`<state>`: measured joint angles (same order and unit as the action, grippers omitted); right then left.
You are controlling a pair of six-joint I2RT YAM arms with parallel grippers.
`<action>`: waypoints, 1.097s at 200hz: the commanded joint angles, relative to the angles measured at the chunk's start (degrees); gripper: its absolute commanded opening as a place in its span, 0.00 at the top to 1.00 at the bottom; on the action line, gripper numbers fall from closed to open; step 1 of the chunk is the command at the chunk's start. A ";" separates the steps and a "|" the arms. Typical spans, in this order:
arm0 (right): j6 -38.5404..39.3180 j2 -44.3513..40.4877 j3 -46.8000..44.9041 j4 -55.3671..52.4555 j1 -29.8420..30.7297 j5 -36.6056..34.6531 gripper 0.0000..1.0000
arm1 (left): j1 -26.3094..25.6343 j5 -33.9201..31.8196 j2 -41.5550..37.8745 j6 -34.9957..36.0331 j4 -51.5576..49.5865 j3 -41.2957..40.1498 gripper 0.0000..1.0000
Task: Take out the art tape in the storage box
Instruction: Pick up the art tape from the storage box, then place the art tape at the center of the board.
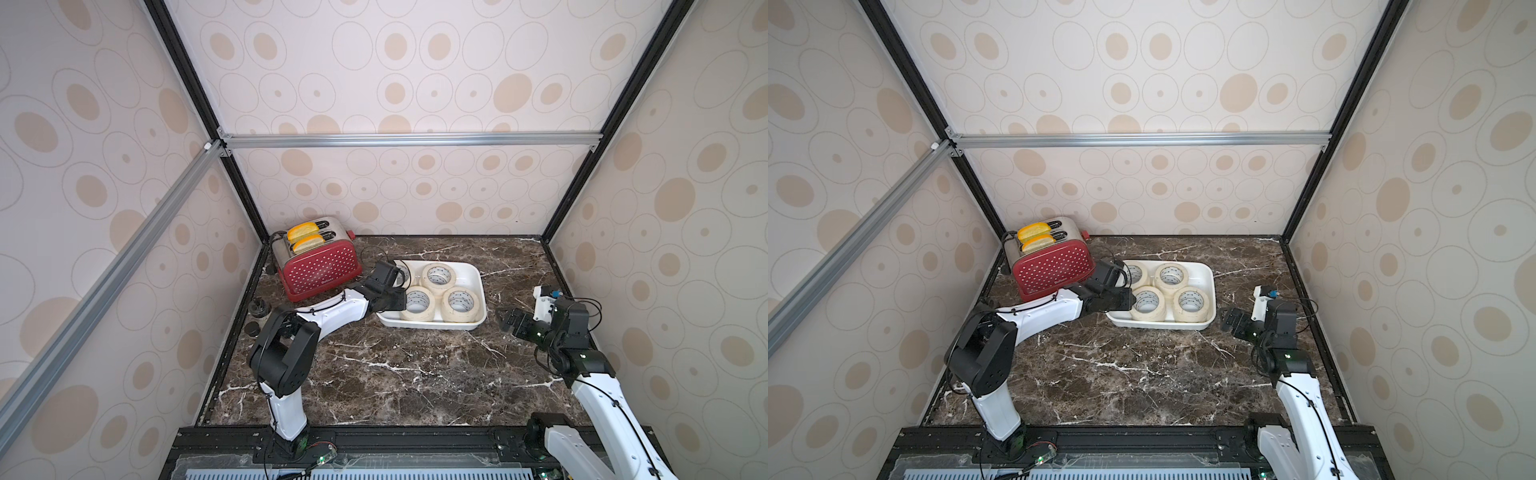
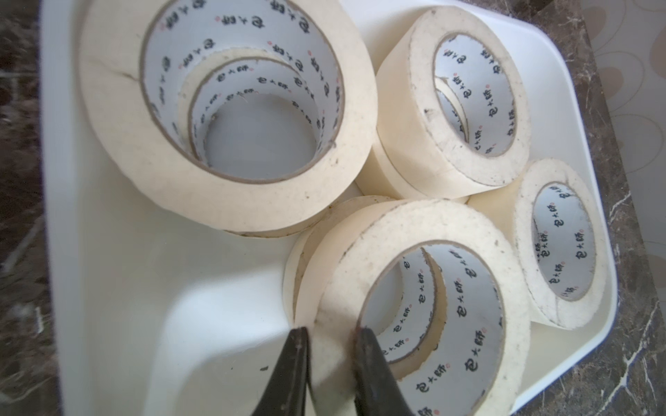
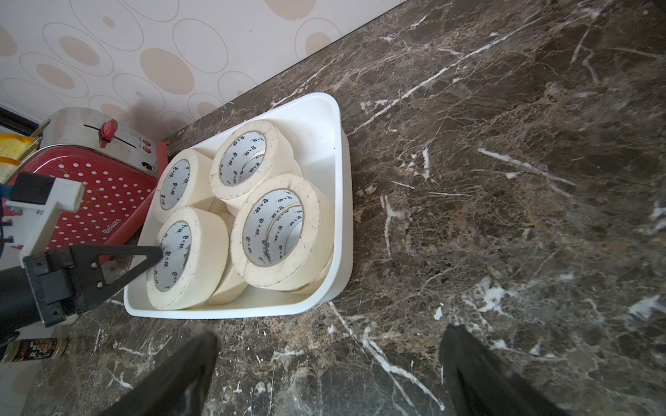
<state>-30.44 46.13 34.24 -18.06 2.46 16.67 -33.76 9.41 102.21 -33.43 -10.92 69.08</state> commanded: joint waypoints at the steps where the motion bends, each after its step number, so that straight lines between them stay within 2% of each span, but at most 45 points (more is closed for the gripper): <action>1: 0.21 0.24 0.39 -0.39 0.13 -0.33 0.00 | 0.05 -1.34 -4.95 -0.25 1.58 -0.38 0.93; 48: 0.71 0.03 1.09 -0.96 0.11 -0.62 0.00 | 0.98 -3.13 -12.72 0.55 0.03 -2.83 0.98; 88: 1.50 0.48 1.79 -1.10 0.11 -0.97 0.00 | 7.18 -2.60 -24.45 -1.89 -0.69 -11.73 1.00; 150: 2.68 2.47 2.15 -0.74 0.09 -1.46 0.00 | 9.82 -14.77 -40.58 2.13 -12.97 -21.77 1.00; 180: 2.89 3.44 2.01 -0.39 0.09 -1.64 0.00 | 10.77 -17.92 -43.83 2.38 -16.46 -25.43 1.00; 219: 2.48 4.54 2.24 0.21 0.15 -1.07 0.00 | 11.34 -21.33 -43.77 0.47 -16.49 -29.65 1.00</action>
<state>-28.34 50.22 34.79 -18.44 2.46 15.57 -23.14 -7.94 58.98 -32.14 -27.27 40.53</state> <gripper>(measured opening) 0.995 0.215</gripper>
